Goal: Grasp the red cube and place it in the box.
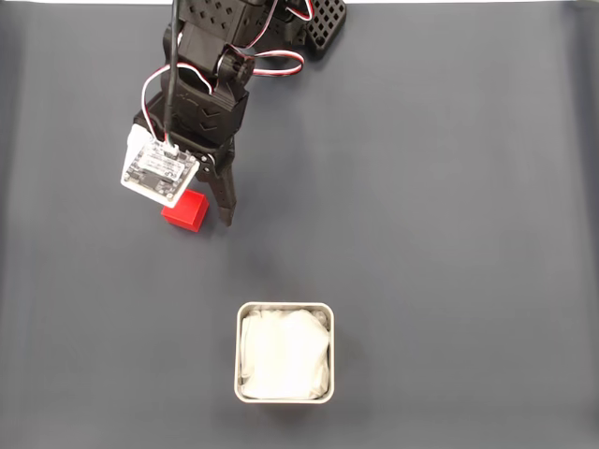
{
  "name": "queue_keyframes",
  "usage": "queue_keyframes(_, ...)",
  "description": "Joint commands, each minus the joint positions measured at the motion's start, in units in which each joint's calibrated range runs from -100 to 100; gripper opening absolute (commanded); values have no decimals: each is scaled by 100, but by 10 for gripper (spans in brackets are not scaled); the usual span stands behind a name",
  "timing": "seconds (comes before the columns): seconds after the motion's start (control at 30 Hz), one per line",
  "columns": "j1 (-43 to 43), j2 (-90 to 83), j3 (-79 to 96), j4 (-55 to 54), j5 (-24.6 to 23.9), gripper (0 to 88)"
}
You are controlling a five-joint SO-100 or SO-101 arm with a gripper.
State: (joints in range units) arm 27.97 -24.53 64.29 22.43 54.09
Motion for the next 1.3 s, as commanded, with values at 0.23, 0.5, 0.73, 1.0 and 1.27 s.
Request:
queue_keyframes(0.23, -69, -268, 104, -276, 5, 253)
queue_keyframes(0.5, -69, -224, 123, -325, 54, 177)
queue_keyframes(0.73, -77, -172, 68, -334, 142, 116)
queue_keyframes(1.0, -84, -181, 31, -334, 161, 88)
queue_keyframes(1.27, -105, -337, -78, -186, 156, 87)
